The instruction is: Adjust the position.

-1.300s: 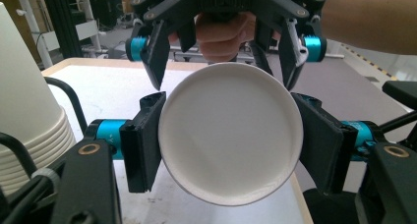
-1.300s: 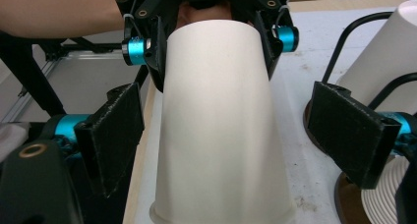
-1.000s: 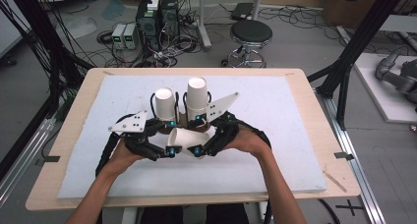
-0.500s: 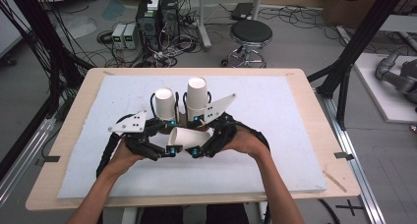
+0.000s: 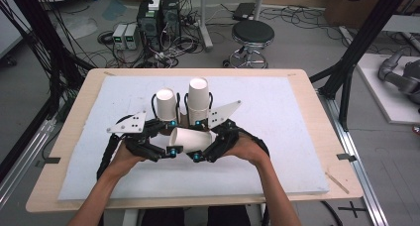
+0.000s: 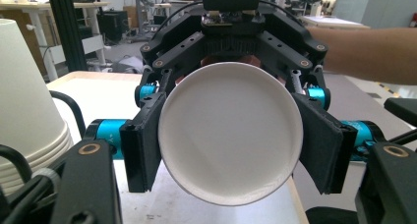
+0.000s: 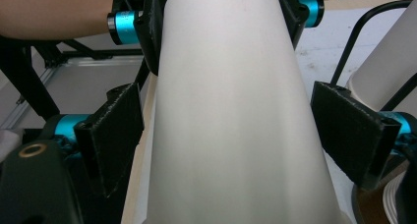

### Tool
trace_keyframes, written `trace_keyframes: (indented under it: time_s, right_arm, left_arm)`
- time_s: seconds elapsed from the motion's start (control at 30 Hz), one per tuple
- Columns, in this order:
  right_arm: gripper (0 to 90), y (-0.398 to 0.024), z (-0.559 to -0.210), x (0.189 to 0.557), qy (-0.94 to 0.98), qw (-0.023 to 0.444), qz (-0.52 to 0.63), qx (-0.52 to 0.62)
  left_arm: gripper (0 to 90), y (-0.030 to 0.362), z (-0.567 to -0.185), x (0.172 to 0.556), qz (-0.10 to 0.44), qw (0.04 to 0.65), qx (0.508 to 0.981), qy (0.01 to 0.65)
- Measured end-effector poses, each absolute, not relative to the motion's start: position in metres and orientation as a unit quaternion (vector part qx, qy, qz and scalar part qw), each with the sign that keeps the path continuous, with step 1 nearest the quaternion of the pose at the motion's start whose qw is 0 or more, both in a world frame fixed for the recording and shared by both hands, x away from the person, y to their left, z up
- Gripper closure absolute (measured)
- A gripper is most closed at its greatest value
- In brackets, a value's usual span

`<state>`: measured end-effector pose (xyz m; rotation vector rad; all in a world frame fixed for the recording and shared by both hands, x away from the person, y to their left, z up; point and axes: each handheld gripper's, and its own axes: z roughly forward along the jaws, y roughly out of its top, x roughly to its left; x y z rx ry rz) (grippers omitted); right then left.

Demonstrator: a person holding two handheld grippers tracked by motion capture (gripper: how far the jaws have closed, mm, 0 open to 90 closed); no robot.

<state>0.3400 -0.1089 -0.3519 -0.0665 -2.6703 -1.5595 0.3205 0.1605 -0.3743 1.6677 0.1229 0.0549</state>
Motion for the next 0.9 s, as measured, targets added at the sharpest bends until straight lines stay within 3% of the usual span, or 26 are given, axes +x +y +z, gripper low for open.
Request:
trace_keyframes:
  time_s: [0.9]
  right_arm:
    - [14.9, -0.120, -0.370, 0.337, -0.820, 0.048, -0.569, -0.050]
  left_arm:
    - [33.5, 0.165, -0.375, 0.320, 0.023, 0.685, 0.726, 0.052]
